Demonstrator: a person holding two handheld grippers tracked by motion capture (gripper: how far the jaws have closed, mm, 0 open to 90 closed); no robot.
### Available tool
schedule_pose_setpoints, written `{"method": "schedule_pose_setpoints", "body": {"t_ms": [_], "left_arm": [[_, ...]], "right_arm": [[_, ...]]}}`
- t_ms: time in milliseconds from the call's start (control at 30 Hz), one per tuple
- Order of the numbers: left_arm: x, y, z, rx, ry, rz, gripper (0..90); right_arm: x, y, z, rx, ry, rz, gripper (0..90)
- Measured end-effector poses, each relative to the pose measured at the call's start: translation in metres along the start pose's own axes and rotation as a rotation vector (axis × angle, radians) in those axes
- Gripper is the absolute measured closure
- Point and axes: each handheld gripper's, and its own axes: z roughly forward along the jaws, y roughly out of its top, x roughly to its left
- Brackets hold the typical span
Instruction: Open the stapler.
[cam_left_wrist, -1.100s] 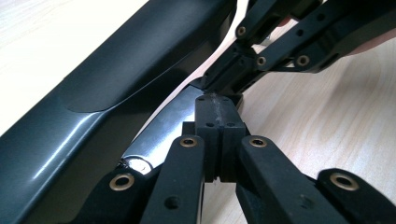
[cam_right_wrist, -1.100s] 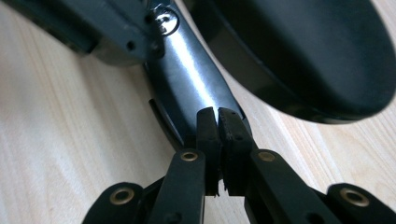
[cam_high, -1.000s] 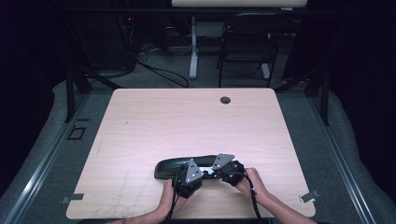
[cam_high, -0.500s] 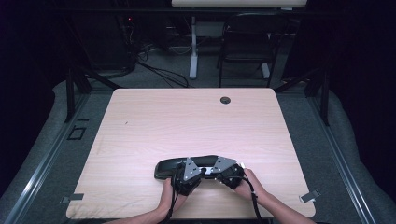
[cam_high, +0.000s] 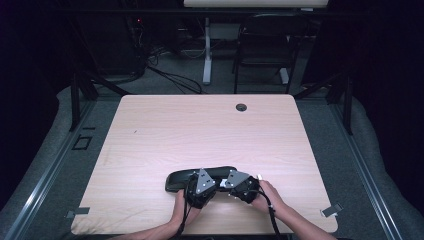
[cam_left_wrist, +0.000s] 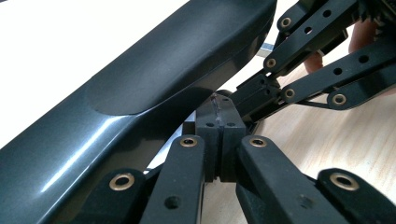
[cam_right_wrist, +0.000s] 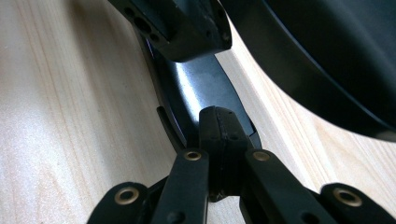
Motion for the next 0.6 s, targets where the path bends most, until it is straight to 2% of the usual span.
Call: {"method": "schedule_pose_setpoints", "body": {"t_ms": [600], "left_arm": [[0.0, -0.0012, 0.0006, -0.027, 0.003, -0.01, 90.0]], "right_arm": [[-0.0007, -0.0001, 0.0001, 0.002, -0.014, 0.006, 90.0]]}}
